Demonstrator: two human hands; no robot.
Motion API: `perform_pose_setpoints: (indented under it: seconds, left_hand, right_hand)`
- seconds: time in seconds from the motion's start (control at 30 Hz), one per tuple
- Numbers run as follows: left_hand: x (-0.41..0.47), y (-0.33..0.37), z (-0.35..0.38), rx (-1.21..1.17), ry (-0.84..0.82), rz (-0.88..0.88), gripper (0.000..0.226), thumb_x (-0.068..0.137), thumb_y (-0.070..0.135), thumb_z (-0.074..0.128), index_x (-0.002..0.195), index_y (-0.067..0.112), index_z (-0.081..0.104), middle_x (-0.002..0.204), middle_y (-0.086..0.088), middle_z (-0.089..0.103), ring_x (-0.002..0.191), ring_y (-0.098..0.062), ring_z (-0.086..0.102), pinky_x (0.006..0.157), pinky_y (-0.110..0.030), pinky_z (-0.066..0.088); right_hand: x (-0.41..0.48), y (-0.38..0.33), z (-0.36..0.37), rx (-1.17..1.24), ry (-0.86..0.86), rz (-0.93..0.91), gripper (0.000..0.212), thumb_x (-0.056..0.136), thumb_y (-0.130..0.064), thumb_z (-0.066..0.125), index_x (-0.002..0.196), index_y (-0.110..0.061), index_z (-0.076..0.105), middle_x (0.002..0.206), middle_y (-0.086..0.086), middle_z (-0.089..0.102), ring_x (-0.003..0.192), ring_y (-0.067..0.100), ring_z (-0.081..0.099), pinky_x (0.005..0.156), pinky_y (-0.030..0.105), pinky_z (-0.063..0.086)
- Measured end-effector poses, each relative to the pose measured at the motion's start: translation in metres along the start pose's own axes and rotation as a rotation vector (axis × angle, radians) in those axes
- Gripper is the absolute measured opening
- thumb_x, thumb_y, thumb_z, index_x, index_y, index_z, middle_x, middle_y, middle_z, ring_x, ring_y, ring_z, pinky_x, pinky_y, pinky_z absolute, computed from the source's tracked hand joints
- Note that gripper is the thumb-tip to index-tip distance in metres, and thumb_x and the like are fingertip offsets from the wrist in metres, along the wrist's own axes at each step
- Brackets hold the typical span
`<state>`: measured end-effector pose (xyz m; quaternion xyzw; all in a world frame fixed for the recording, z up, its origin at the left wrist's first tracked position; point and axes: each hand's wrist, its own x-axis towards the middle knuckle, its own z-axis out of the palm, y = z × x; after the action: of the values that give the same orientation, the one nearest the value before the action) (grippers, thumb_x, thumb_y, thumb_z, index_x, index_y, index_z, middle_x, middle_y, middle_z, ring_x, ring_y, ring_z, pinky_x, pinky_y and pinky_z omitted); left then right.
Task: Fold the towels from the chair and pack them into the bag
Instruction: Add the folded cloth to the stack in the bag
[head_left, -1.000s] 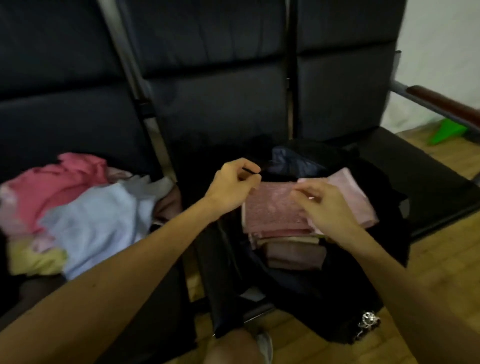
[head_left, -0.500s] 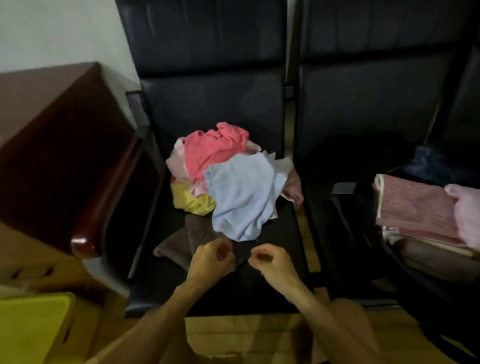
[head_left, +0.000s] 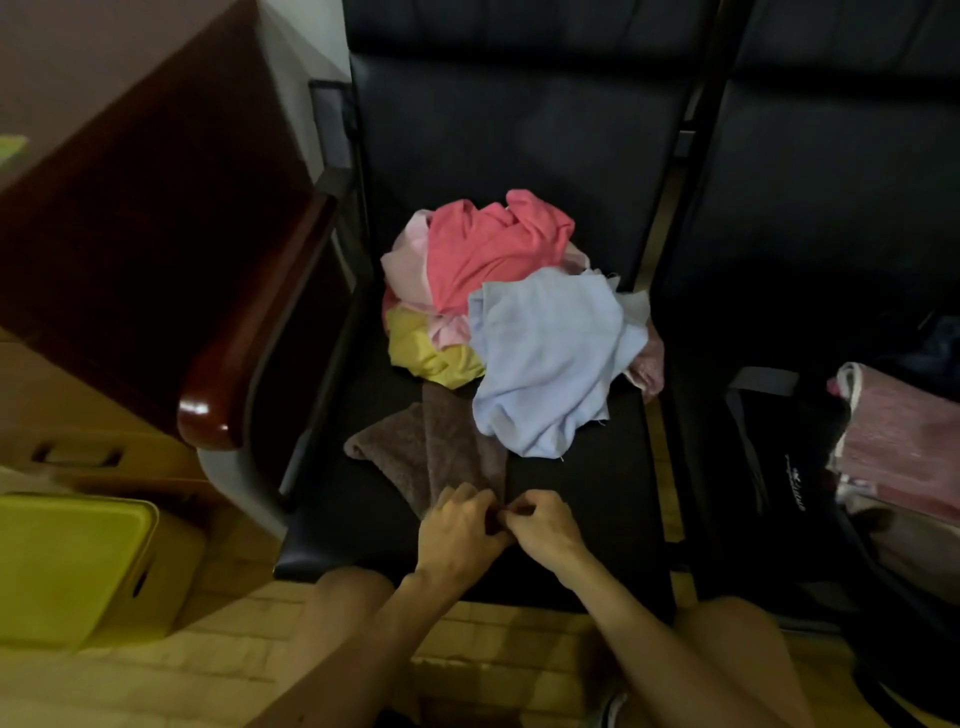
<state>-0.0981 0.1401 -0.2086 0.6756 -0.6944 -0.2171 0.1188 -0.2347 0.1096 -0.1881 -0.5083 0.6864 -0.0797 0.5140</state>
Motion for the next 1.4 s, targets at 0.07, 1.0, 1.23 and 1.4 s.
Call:
perform_pose_setpoints:
  seconds: [0.07,1.0,1.23,1.4]
  left_hand:
    - [-0.007,0.003,-0.004,0.004,0.045,0.024,0.022,0.091,0.044,0.059,0.101,0.025,0.065,0.108,0.007,0.059,0.102,-0.012,0.052,0.079,-0.022,0.046]
    - [-0.142,0.142,-0.271,-0.874,0.152,0.158,0.014,0.092,0.009,0.058,0.084,0.007,0.07,0.088,-0.012,0.068,0.084,-0.021,0.064,0.072,-0.036,0.054]
    - [-0.158,0.161,-0.286,-0.85,0.187,0.178,0.023,0.084,0.002,0.046,0.073,0.001,0.067,0.082,-0.019,0.061,0.079,-0.026,0.058,0.074,-0.036,0.049]
    - [-0.163,0.171,-0.285,-0.755,0.24,0.269,0.023,0.092,0.005,0.048,0.073,0.002,0.062,0.071,-0.013,0.055,0.066,-0.017,0.053,0.067,-0.032,0.046]
  right_hand:
    - [-0.009,-0.004,0.0,0.02,-0.017,0.009,0.008,0.087,-0.024,0.066,0.093,-0.02,0.071,0.092,-0.004,0.07,0.088,0.009,0.066,0.081,0.029,0.056]
    - [-0.258,-0.086,-0.132,0.135,0.233,-0.778,0.052,0.089,-0.022,0.071,0.137,-0.026,0.051,0.13,-0.005,0.057,0.119,0.011,0.052,0.093,0.024,0.044]
    - [-0.295,-0.082,-0.136,0.136,0.002,-0.793,0.022,0.094,-0.024,0.065,0.116,-0.02,0.067,0.101,0.003,0.075,0.093,0.02,0.072,0.079,0.034,0.057]
    - [-0.304,-0.076,-0.117,0.057,0.123,-0.826,0.057,0.077,-0.049,0.077,0.122,-0.021,0.059,0.113,-0.005,0.067,0.105,0.013,0.066,0.089,0.029,0.056]
